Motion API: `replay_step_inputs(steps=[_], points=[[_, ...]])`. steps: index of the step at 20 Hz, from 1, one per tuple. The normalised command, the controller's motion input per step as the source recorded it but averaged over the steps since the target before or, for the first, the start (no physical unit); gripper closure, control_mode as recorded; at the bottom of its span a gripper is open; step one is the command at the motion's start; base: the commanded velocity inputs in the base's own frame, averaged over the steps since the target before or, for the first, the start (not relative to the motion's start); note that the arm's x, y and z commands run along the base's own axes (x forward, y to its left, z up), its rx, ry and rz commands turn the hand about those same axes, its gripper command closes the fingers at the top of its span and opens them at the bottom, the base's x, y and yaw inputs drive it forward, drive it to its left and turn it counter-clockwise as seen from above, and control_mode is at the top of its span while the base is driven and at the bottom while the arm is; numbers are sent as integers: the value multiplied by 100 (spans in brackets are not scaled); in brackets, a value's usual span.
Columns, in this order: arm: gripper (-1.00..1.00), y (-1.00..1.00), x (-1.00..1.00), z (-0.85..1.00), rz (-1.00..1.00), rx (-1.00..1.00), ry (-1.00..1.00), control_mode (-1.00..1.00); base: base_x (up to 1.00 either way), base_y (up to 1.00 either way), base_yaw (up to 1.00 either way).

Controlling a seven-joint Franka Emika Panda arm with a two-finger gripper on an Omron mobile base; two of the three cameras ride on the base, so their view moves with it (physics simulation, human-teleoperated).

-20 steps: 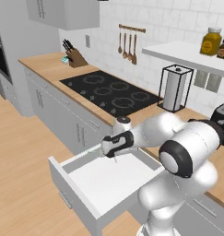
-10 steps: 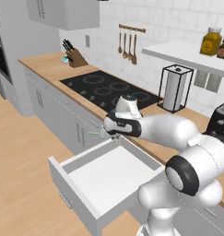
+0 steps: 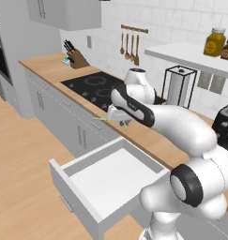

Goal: Take a straw from the drawer in front and place it inside the glass cup on the dining counter.

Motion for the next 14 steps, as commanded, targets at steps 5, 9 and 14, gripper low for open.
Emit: replay_step_inputs(steps=[5, 9, 14], points=[[100, -56, -38, 94, 0, -8, 24, -100, 0, 0, 0], [100, -51, -30, 38, 0, -14, 30, -100, 0, 0, 0], [100, -40, -45, 1, -3, -5, 19, -100, 0, 0, 0]])
